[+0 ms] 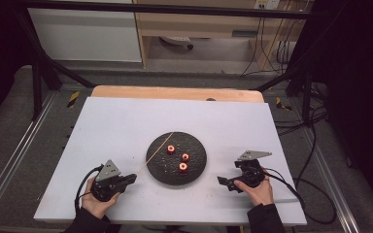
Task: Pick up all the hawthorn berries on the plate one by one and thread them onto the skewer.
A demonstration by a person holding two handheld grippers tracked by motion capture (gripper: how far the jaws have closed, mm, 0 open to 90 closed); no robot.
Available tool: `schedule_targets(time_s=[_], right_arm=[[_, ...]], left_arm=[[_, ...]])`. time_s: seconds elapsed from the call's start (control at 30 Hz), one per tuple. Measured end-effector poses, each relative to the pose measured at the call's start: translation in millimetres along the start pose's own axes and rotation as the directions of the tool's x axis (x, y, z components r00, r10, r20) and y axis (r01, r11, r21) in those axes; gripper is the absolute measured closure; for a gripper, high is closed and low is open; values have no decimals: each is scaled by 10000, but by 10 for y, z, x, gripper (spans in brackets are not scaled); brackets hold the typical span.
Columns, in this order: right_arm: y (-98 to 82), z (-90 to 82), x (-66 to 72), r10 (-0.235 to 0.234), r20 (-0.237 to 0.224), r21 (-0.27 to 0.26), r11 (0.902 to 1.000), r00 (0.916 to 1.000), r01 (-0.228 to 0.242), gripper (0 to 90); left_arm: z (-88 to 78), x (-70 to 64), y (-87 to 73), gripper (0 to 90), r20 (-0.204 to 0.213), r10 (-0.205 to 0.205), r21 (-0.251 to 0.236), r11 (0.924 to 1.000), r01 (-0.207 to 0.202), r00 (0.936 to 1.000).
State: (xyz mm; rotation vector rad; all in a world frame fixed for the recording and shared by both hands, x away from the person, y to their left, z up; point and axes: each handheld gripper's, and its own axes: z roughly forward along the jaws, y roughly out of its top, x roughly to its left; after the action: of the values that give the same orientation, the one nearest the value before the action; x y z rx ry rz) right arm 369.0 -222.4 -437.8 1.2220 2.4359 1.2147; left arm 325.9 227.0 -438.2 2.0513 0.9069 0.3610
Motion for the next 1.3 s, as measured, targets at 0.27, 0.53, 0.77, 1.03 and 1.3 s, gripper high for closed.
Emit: schedule_targets(time_s=[0.27,0.53,0.77,1.03,1.3], right_arm=[[226,89,147,-240,-115,136,9996,9996,242,5],[544,290,380,-600,-107,552,9966,9981,605,6],[805,443,592,-1043,11,1158,9879,9945,1035,16],[983,623,708,-1236,-193,1865,9745,9921,1250,123],[1068,775,770,-1381,-577,2636,9531,9887,1485,256]], left_arm=[[-36,15,-26,881,80,-31,-86,10000,32,10000],[-51,34,-51,881,189,-149,-139,9998,152,9997],[-60,46,-69,881,182,-193,-128,9997,195,9996],[-68,55,-77,880,208,-258,-182,9995,262,9995],[-69,63,-79,881,215,-262,-173,9995,266,9994]])
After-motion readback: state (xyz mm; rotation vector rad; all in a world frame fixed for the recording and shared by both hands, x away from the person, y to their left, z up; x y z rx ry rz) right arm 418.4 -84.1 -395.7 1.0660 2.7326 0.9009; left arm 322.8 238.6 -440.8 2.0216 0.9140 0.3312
